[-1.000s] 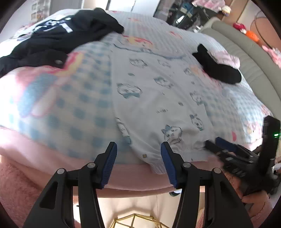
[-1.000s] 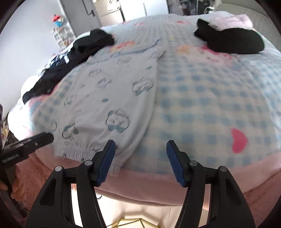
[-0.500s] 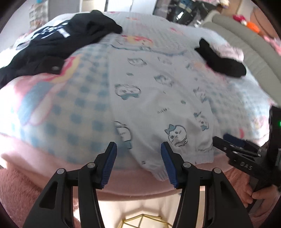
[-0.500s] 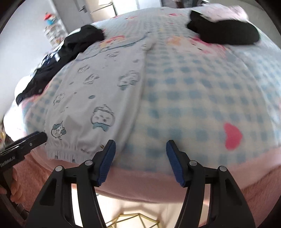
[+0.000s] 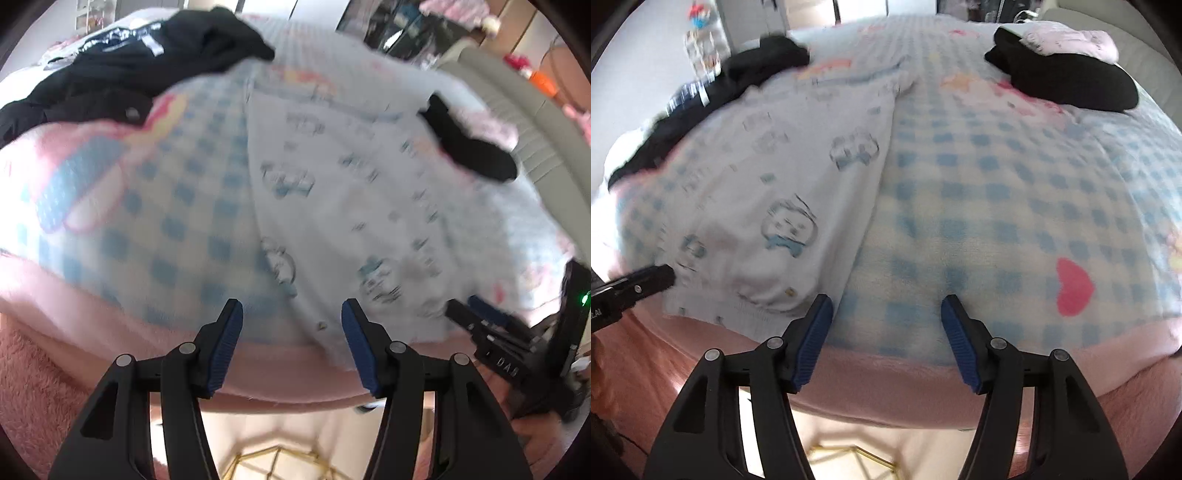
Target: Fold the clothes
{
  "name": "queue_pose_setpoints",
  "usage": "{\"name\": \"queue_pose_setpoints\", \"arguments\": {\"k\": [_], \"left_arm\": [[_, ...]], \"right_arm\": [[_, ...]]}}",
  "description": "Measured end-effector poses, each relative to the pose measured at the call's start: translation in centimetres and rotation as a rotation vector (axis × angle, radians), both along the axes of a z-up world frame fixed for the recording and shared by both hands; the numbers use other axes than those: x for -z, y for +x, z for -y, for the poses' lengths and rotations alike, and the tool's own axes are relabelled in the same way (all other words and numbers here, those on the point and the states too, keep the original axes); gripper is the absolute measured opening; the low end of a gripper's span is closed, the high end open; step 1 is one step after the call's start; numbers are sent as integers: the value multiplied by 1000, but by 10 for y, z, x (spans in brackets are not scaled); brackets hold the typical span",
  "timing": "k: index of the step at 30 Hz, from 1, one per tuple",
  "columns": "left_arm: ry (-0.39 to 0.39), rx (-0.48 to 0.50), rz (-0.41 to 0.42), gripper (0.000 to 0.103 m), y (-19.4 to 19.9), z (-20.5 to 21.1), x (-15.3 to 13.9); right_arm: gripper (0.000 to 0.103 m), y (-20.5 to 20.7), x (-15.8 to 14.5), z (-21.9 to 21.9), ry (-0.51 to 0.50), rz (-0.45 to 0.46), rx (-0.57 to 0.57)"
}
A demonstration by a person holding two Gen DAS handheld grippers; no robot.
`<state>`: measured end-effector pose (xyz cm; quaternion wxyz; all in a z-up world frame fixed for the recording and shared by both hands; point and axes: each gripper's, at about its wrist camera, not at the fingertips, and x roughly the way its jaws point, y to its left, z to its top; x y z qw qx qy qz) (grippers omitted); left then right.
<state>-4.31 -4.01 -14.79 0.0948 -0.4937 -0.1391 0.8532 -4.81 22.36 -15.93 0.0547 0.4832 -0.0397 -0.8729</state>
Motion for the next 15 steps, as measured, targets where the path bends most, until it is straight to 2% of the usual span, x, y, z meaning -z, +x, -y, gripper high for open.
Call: {"name": "queue_pose_setpoints", "arguments": {"k": [1, 3, 7, 10, 12, 15], "left_arm": [[26, -1, -13, 58, -1, 0, -2], [19, -2, 9, 58, -7, -8, 5], [-86, 2, 80, 59, -10, -18, 26], [-54, -9, 86, 59, -6, -9, 26], [-28, -26, 76, 59, -3, -3, 23], [-21, -31, 8, 55, 4, -4, 10]], "right_arm": [[62, 3, -2, -1, -37, -25, 12], [63, 5, -3, 1, -101, -50, 13], [64, -6, 16, 24, 3, 13, -41], [67, -4, 17, 12, -5, 39, -23], [65, -1, 15, 3, -18, 47, 1], [62, 0, 2, -10, -53, 21, 52]]}}
